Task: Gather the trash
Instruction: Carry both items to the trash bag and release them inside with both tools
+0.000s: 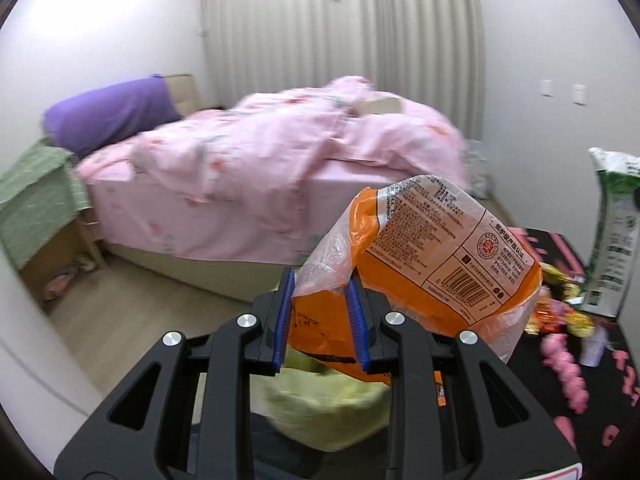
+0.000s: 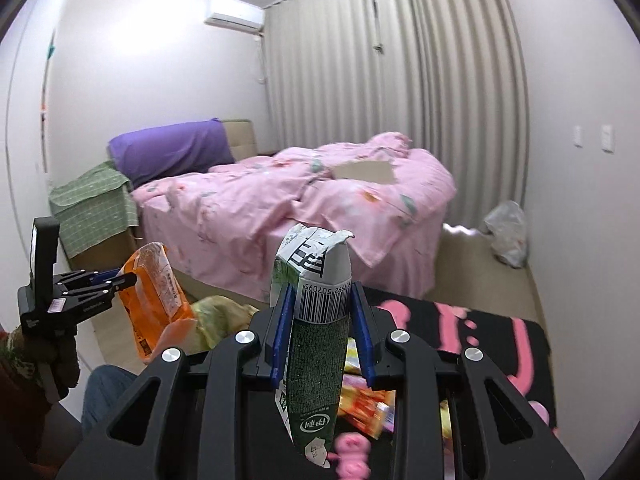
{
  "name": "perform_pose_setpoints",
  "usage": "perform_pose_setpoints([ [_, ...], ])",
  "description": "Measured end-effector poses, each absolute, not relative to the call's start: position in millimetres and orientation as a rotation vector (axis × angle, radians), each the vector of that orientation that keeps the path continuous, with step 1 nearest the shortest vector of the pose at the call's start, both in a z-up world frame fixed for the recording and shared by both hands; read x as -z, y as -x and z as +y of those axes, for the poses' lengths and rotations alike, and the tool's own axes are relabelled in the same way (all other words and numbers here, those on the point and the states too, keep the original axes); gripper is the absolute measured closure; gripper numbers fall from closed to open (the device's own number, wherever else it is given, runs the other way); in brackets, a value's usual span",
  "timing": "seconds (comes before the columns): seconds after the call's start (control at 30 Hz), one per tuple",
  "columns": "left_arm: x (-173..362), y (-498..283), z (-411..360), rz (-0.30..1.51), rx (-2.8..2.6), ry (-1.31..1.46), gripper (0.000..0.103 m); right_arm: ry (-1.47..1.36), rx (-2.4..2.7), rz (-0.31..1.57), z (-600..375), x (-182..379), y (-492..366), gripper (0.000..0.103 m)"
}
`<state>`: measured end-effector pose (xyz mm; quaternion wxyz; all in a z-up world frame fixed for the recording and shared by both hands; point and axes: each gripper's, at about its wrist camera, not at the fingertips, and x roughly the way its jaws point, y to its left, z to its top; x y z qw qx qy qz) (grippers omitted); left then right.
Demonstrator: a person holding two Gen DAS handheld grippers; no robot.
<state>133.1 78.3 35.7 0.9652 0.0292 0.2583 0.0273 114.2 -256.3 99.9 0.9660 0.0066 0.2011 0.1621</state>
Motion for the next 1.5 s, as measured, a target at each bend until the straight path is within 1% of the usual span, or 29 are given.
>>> perform_pose_setpoints([
  [0.17,-24,-147,117,0.538,-0.193,-0.031,0.078,0.043,-0.415,0.435,-207,-90,-143,0.075],
  [0.3,-4,-162,127,0.574,-0.284,-0.053,0.078,0.050,-0.504,0.434,-169,-79,-171,0.075],
  [0.53,55,-213,127,0.686,-0.228,-0.008,0.078,0.005,-0.625,0.437,-110,-45,-233,0.075],
  [0.63,85,-240,127,0.773,-0.167,0.023,0.078,-0.005,-0.663,0.509,-85,-17,-269,0.075],
  [0.67,96,-245,127,0.809,-0.143,0.037,0.078,0.012,-0.676,0.561,-73,-2,-282,0.075],
  [0.73,111,-246,131,0.861,-0.096,0.077,0.079,0.070,-0.693,0.654,-54,27,-299,0.075],
  [0.87,129,-241,138,0.921,-0.013,0.194,0.079,0.109,-0.737,0.751,-35,56,-308,0.075],
  [0.93,133,-239,136,0.929,-0.008,0.206,0.079,0.127,-0.753,0.774,-28,57,-306,0.075],
  [1.07,134,-249,136,0.919,-0.047,0.223,0.079,0.180,-0.745,0.756,-18,59,-306,0.075],
  [1.3,120,-240,151,0.862,-0.109,0.271,0.079,0.045,-0.761,0.686,-11,61,-325,0.075],
  [1.5,123,-239,153,0.865,-0.098,0.275,0.079,0.074,-0.740,0.826,-16,80,-328,0.075],
])
